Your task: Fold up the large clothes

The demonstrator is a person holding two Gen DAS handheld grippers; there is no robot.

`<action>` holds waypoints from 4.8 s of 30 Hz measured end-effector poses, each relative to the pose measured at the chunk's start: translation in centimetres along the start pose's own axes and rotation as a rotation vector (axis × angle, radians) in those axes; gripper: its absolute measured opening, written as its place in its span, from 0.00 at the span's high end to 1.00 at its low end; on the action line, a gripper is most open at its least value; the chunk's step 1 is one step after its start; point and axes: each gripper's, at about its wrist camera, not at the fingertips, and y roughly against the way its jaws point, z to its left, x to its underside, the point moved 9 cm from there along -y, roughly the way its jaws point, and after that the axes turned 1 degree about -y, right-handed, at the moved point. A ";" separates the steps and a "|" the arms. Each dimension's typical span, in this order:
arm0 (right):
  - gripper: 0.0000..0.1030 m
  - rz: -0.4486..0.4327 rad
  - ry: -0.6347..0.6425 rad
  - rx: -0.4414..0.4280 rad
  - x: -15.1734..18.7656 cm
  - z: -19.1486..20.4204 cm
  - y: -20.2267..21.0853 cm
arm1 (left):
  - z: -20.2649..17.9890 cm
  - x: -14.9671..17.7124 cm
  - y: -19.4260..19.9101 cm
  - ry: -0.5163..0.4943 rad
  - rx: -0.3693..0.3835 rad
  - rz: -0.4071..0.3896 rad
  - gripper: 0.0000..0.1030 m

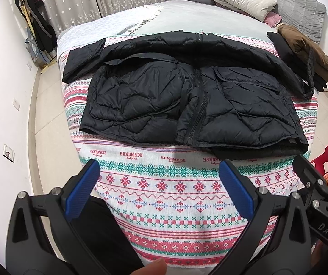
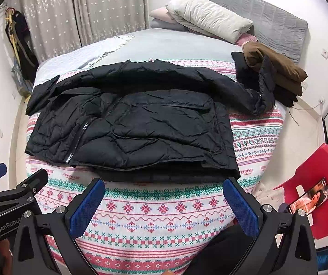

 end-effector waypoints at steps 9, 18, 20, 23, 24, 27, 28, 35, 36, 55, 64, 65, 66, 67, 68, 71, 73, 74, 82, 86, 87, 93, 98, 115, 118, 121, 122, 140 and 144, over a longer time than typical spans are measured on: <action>0.00 0.010 0.012 0.000 -2.1 -0.2 -1.6 | 0.0 -2.0 -2.0 -0.016 0.023 0.024 0.00; 0.00 0.062 0.034 -0.156 -4.0 -1.4 -4.5 | 2.0 -5.6 -4.9 -0.117 0.147 -0.001 0.00; 0.00 0.110 0.010 -0.238 -4.0 -2.2 -5.6 | 3.9 -6.6 -6.0 -0.114 0.180 0.018 0.00; 0.00 0.137 -0.026 -0.281 -4.5 -4.4 -7.1 | 7.6 -7.5 -8.7 -0.035 0.242 0.084 0.00; 0.00 0.145 -0.033 -0.297 -4.7 -5.0 -7.5 | 8.7 -7.5 -9.5 0.005 0.273 0.112 0.00; 0.00 0.166 -0.079 -0.365 -5.3 -6.9 -8.6 | 11.6 -7.5 -12.2 0.088 0.331 0.162 0.00; 0.00 0.179 -0.096 -0.384 -5.4 -7.5 -9.1 | 12.5 -7.5 -13.0 0.090 0.319 0.166 0.00; 0.00 0.301 -0.244 -0.419 -5.4 -11.5 -14.0 | 13.8 -6.4 -17.7 0.158 0.470 0.220 0.05; 0.00 0.327 -0.270 -0.439 -5.0 -11.5 -14.7 | 13.4 -6.1 -17.7 0.168 0.507 0.222 0.06; 0.90 0.204 -0.318 -0.539 -6.3 -10.4 -8.9 | 12.8 -7.5 -3.6 0.214 0.752 0.015 0.90; 0.90 0.135 -0.226 -0.484 -5.9 -11.5 -0.7 | 15.1 -3.3 5.1 0.112 0.754 0.020 0.90; 0.90 0.151 -0.213 -0.471 -5.1 -11.5 -0.4 | 15.1 -2.4 5.0 0.091 0.723 0.046 0.90; 0.90 0.171 -0.199 -0.456 -4.2 -11.4 -0.3 | 14.9 -1.5 4.5 0.075 0.699 0.075 0.90; 0.90 0.189 -0.189 -0.445 -3.7 -11.1 -0.4 | 14.6 -1.3 4.0 0.066 0.682 0.096 0.90; 0.90 0.213 -0.174 -0.428 -2.6 -10.9 -0.7 | 14.5 -0.1 3.3 0.045 0.644 0.135 0.90; 0.87 0.289 -0.136 -0.359 0.0 -11.0 -2.2 | 14.5 2.8 0.8 -0.050 0.504 0.249 0.88; 0.82 0.340 -0.102 -0.288 1.7 -11.4 -3.2 | 14.8 4.7 -0.8 -0.124 0.382 0.325 0.74; 0.79 0.361 -0.079 -0.234 2.3 -11.8 -3.6 | 15.2 5.2 -1.1 -0.137 0.340 0.341 0.69; 0.48 0.180 -0.077 -0.164 -3.2 -13.4 -0.9 | 17.2 -1.6 1.0 -0.061 0.300 0.141 0.27; 0.44 0.116 -0.036 -0.182 -7.4 -11.3 -1.5 | 15.1 -5.6 -0.2 -0.066 0.339 0.065 0.22; 0.43 0.108 -0.020 -0.184 -8.1 -10.4 -1.7 | 14.2 -6.8 -1.0 -0.066 0.358 0.060 0.22; 0.42 0.148 0.038 -0.233 -12.1 -4.4 -6.8 | 9.7 -10.5 -7.7 -0.093 0.341 0.055 0.22; 0.42 0.156 0.053 -0.252 -14.1 -1.1 -12.6 | 7.9 -12.1 -14.0 -0.144 0.291 0.031 0.22; 0.38 0.285 -0.004 -0.147 -7.8 -4.8 -20.0 | 16.0 -9.3 -13.9 -0.214 0.196 0.040 0.21; 0.38 0.265 -0.007 -0.183 -8.6 -4.1 -18.1 | 19.7 -12.2 -13.8 -0.145 0.087 -0.045 0.20; 0.38 0.234 0.025 -0.187 -9.9 -3.3 -16.4 | 22.6 -14.1 -15.1 -0.096 -0.005 -0.090 0.19; 0.37 0.218 0.039 -0.196 -10.2 -2.7 -15.7 | 23.7 -14.9 -16.1 -0.076 -0.043 -0.099 0.19; 0.34 0.216 0.048 -0.213 -11.0 -0.1 -16.2 | 29.6 -20.6 -23.0 0.110 -0.190 -0.149 0.89; 0.34 0.202 0.034 -0.228 -11.2 0.2 -16.3 | 30.1 -23.0 -18.8 0.199 -0.123 -0.255 0.92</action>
